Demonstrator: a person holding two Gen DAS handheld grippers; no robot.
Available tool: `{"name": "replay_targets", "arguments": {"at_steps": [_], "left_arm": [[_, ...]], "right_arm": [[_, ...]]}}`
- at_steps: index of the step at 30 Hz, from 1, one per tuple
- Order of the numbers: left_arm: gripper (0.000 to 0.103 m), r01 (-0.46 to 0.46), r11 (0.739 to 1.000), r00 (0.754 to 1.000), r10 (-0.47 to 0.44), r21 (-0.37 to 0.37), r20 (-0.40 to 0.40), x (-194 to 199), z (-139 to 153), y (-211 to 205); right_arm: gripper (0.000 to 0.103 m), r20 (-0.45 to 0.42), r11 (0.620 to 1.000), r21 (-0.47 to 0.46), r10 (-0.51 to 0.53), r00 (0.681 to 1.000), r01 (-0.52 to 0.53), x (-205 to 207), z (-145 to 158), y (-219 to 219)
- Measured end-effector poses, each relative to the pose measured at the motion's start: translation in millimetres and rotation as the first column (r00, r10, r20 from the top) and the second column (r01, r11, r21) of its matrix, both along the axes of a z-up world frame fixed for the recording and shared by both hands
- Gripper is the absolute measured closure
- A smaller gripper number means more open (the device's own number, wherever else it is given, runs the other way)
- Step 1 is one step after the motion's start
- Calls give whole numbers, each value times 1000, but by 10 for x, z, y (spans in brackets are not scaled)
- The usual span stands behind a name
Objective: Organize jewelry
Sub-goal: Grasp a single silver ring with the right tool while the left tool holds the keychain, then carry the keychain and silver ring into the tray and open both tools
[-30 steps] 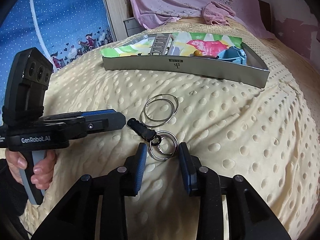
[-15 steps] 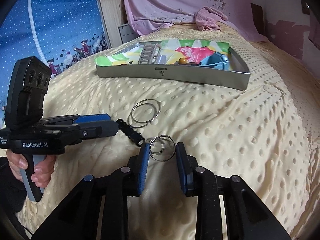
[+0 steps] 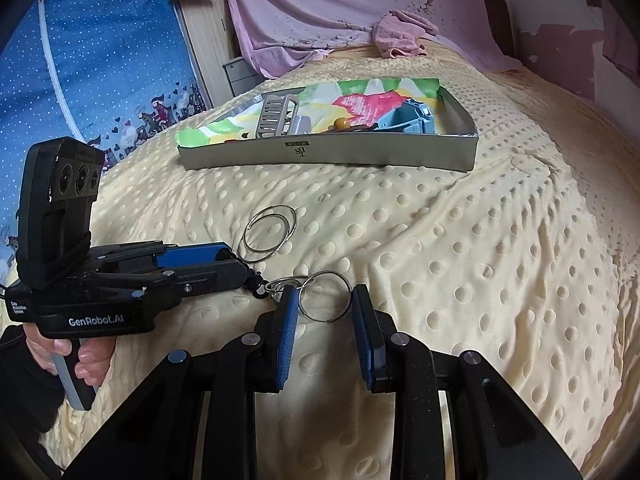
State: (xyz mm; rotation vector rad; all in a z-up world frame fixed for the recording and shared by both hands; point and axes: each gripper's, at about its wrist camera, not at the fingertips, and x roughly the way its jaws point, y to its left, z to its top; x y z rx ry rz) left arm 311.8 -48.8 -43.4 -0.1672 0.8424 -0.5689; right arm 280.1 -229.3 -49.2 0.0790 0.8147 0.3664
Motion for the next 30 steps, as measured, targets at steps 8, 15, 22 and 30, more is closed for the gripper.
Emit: {"name": "replay_targets", "arguments": {"at_steps": [8, 15, 22, 30], "left_arm": [[93, -6, 999, 999, 8, -45, 32, -49, 31, 32], [97, -30, 998, 994, 36, -60, 104, -230, 169, 71], [100, -55, 996, 986, 65, -66, 155, -287, 336, 95], [100, -148, 984, 961, 168, -103, 219, -161, 548, 159]], "right_arm": [[79, 4, 1000, 2, -1, 1000, 1, 12, -15, 10], [79, 65, 999, 30, -34, 997, 32, -35, 84, -60], [79, 133, 996, 63, -76, 988, 68, -30, 200, -151], [79, 220, 991, 96, -108, 969, 89, 149, 359, -150]]}}
